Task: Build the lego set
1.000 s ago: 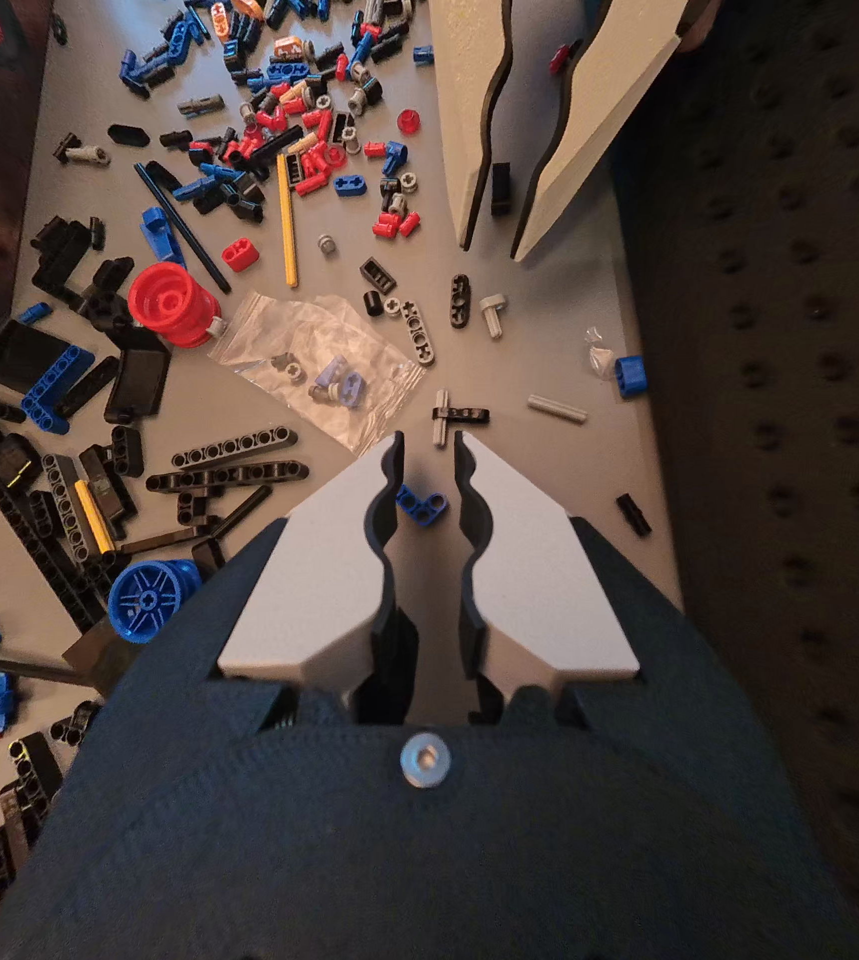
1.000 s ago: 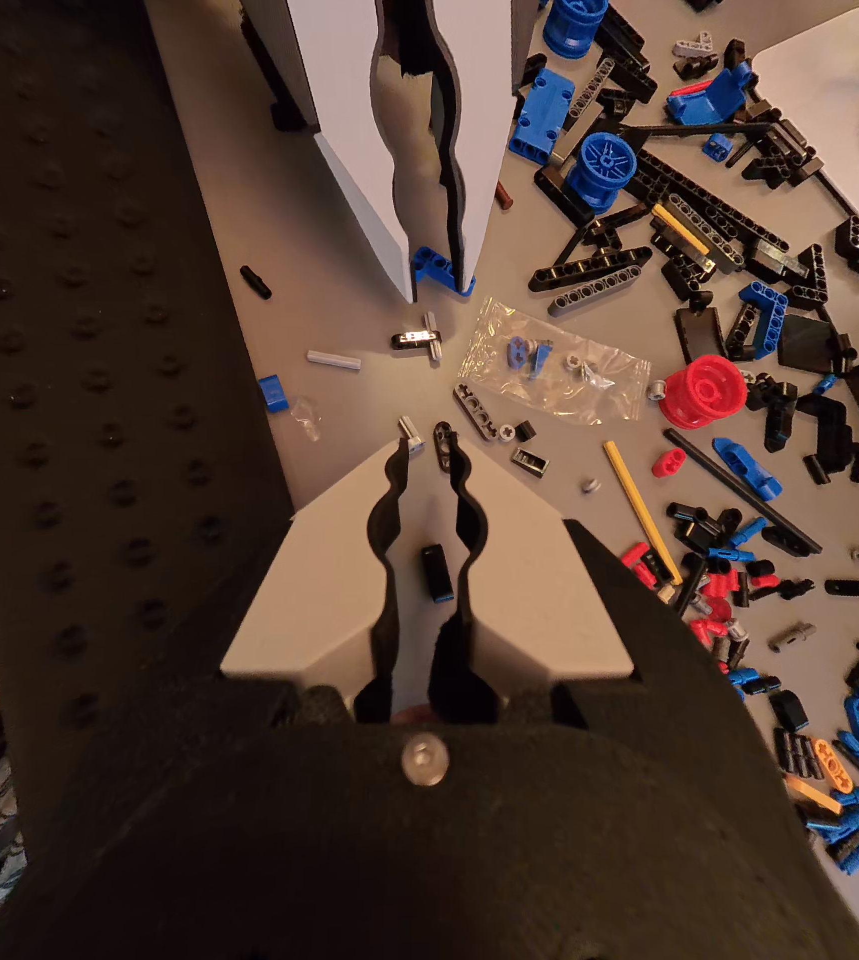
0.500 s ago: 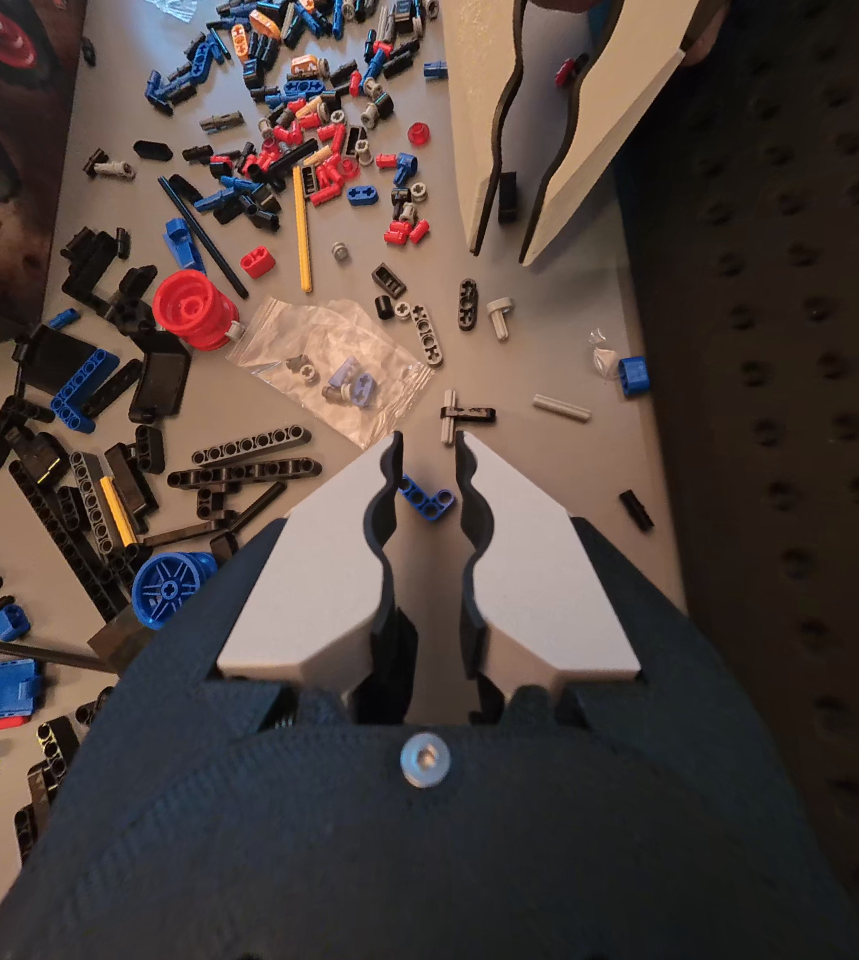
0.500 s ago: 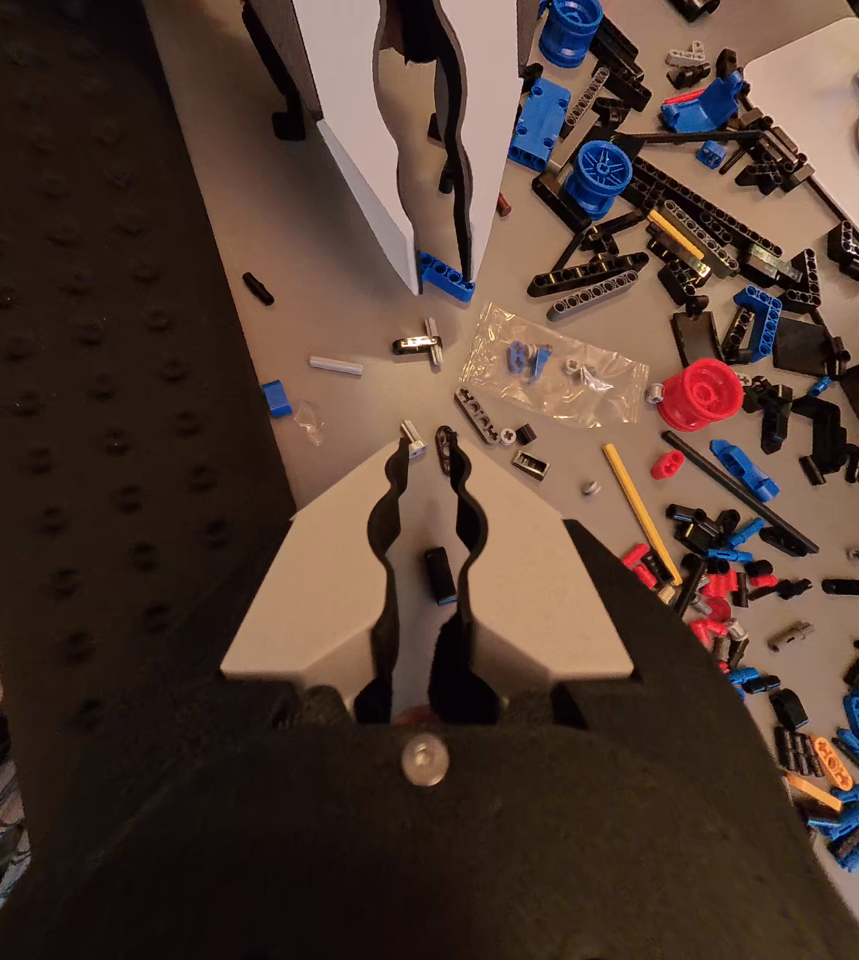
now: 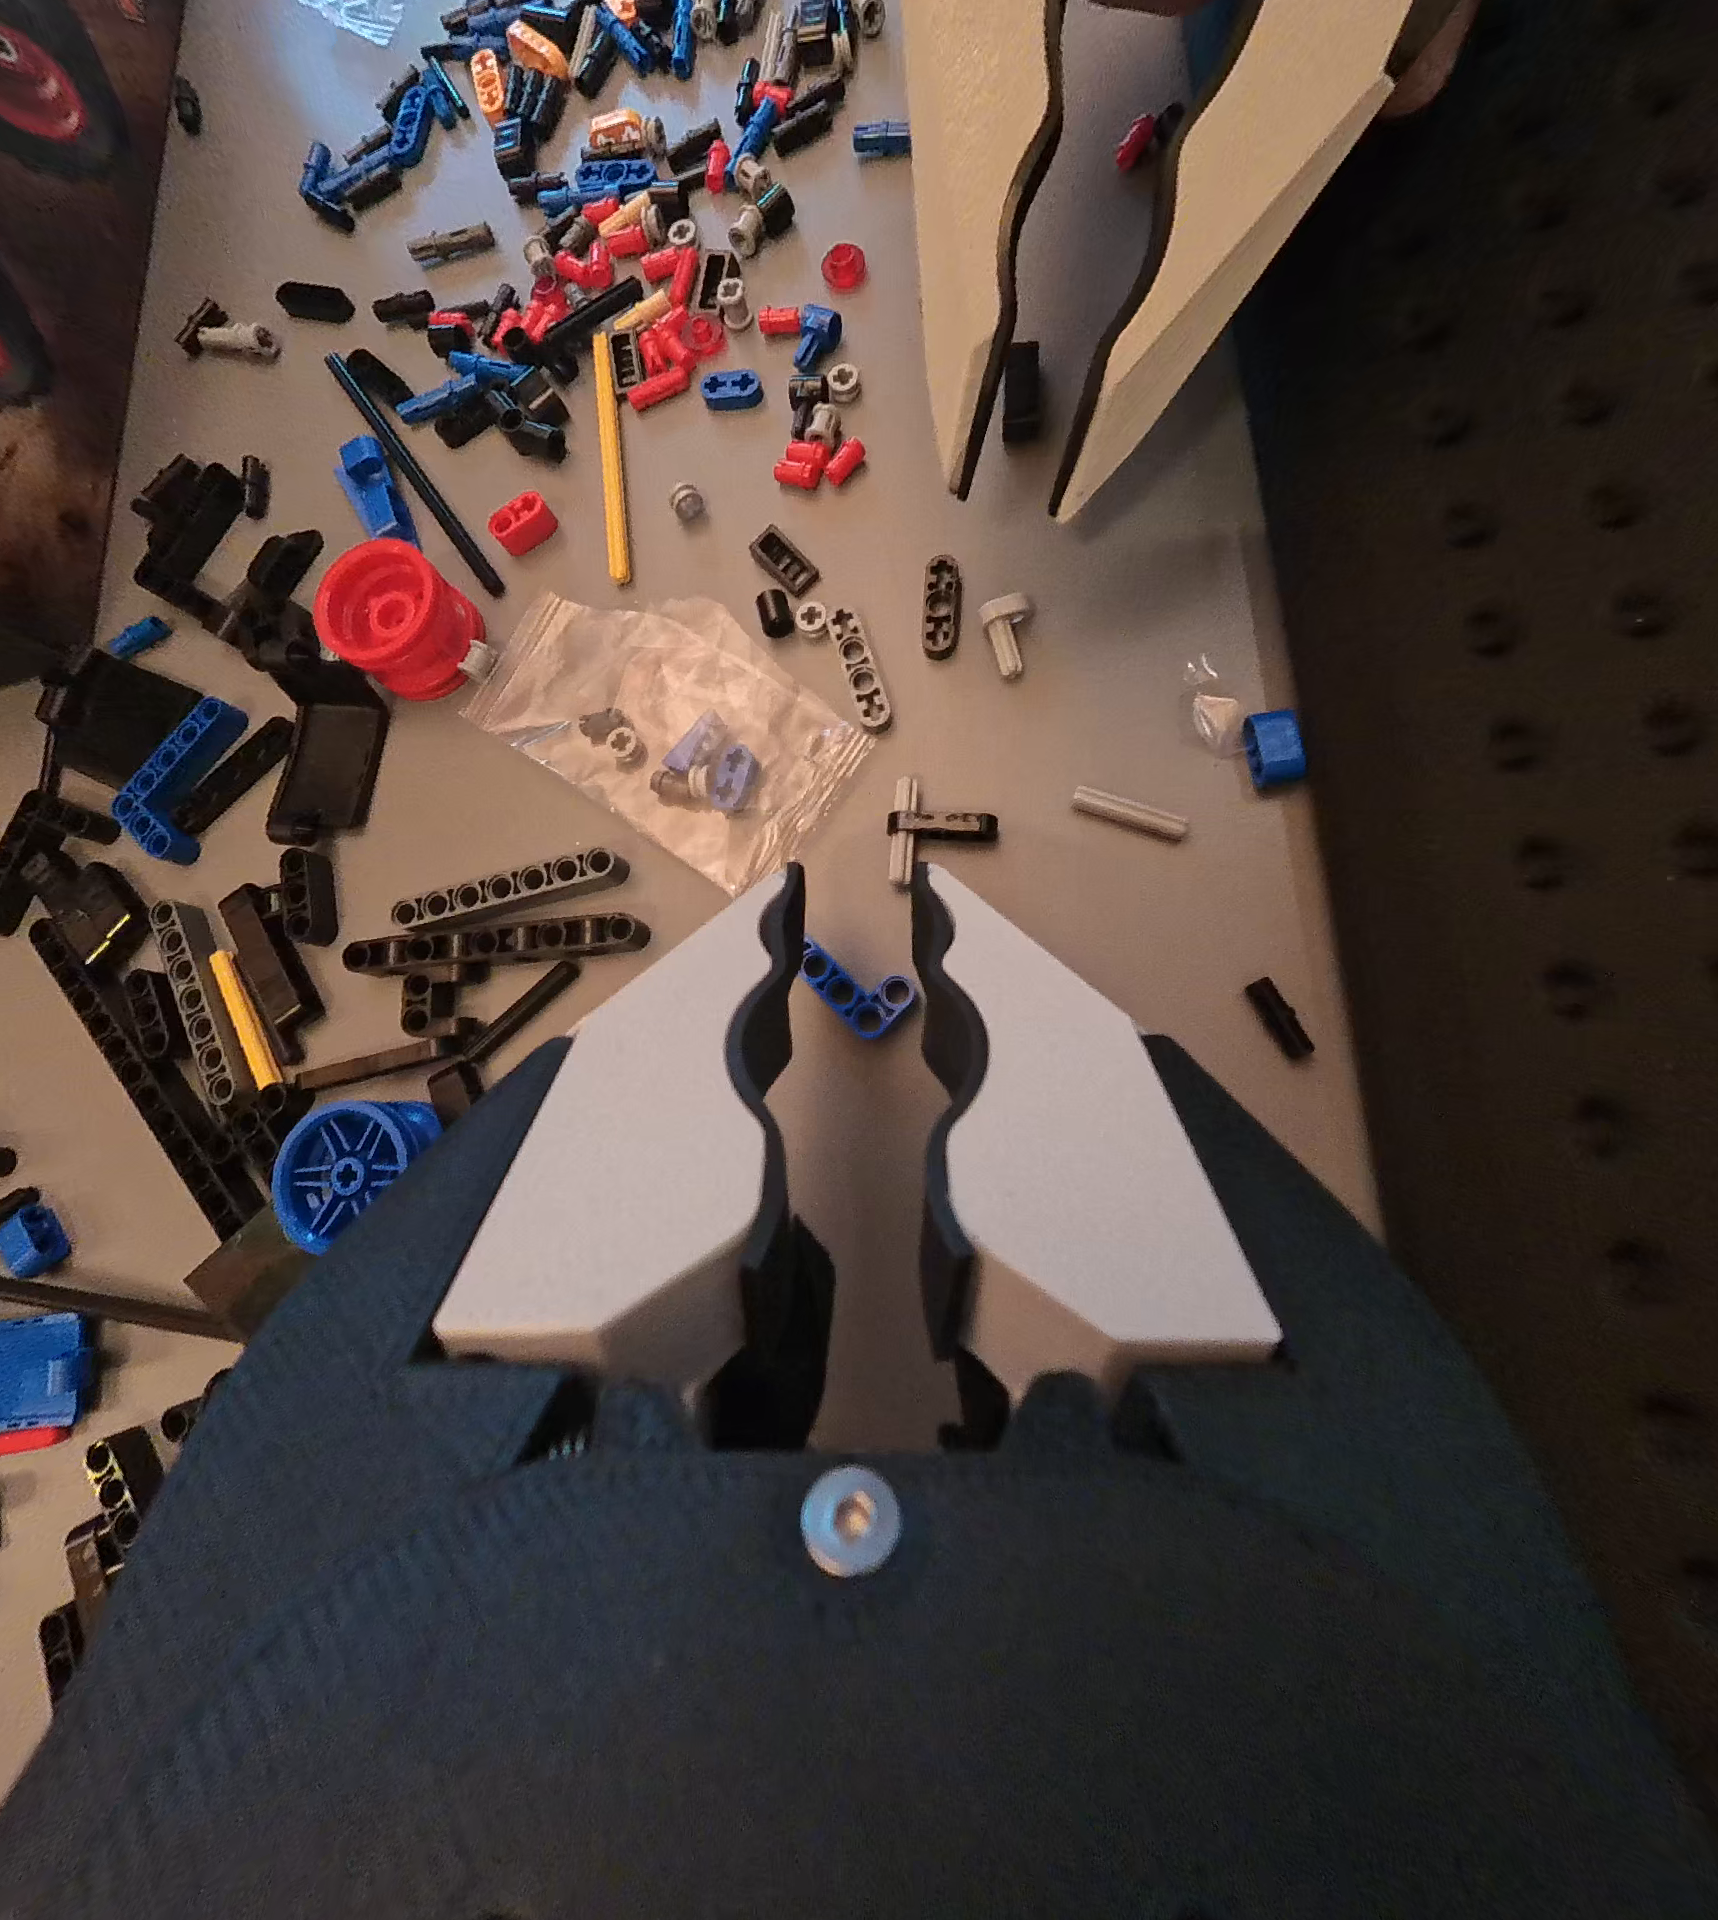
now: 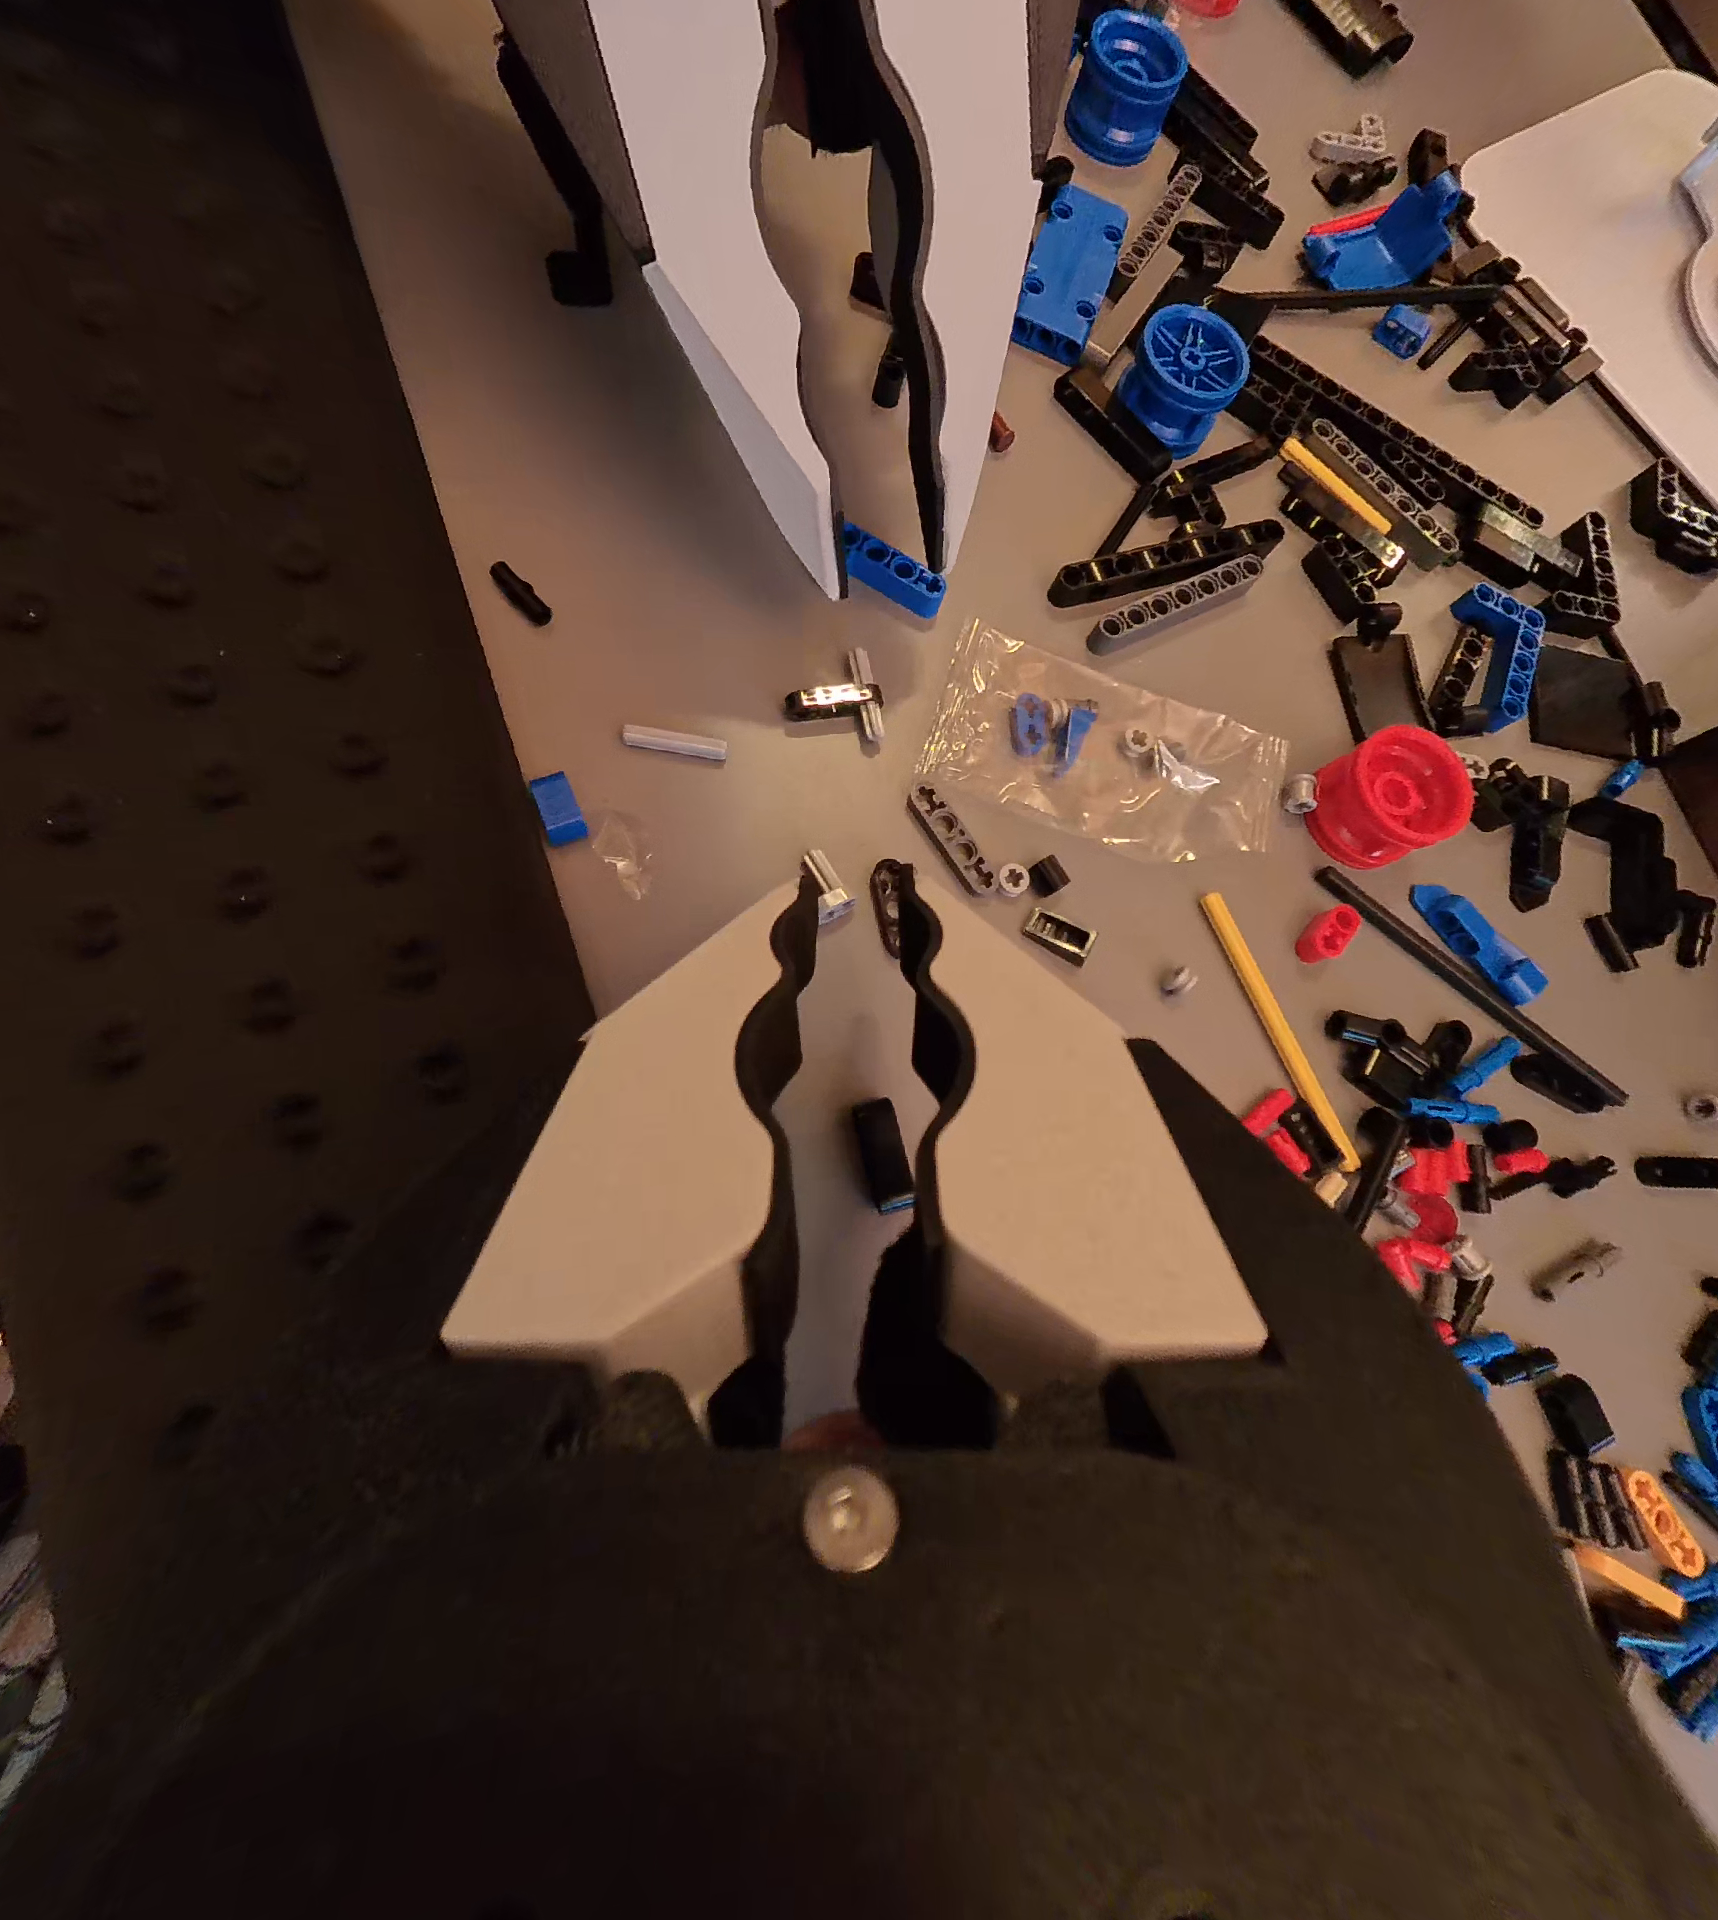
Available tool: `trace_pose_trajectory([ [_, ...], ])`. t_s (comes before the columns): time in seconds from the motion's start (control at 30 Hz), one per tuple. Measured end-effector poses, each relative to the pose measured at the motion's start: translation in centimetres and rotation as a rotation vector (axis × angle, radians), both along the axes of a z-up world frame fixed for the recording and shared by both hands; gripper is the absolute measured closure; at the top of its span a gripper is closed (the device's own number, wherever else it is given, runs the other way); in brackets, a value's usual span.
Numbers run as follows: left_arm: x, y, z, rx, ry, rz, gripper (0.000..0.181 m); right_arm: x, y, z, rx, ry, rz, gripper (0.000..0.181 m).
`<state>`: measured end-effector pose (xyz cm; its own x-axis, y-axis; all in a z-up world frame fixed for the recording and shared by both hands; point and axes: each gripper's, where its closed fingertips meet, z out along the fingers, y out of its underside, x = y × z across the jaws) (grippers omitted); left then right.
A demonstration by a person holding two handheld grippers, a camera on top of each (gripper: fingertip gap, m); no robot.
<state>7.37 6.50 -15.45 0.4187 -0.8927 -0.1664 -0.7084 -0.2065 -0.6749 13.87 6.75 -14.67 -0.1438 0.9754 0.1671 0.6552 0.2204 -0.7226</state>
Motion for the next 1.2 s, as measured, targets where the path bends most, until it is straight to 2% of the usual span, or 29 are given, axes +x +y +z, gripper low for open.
trace_pose_trajectory([
  [0.37,-0.4,-0.4,1.4,0.024,-0.006,-0.012,0.162,0.1,-0.2,0.3,0.003,0.007,-0.003,0.167],
  [0.57,0.8,-4.1,1.7,-0.028,0.032,-0.158,0.164,-0.2,-1.0,0.1,0.004,-0.001,0.026,0.167],
  [0.7,2.0,-6.2,0.6,-0.076,0.06,-0.228,0.164,-0.5,-1.6,0.2,-0.01,0.002,0.05,0.168],
  [0.83,2.3,-5.3,0.2,-0.03,0.077,-0.194,0.163,-0.9,-2.2,-0.3,-0.004,-0.028,0.083,0.168],
  [1.13,3.8,-4.9,-1.4,-0.194,0.021,-0.055,0.158,-1.4,-2.2,-0.5,-0.008,-0.021,0.082,0.168],
  [1.2,3.5,-4.2,-1.8,-0.19,0.051,-0.001,0.158,-1.3,-2.2,-0.6,-0.009,-0.023,0.084,0.168],
])
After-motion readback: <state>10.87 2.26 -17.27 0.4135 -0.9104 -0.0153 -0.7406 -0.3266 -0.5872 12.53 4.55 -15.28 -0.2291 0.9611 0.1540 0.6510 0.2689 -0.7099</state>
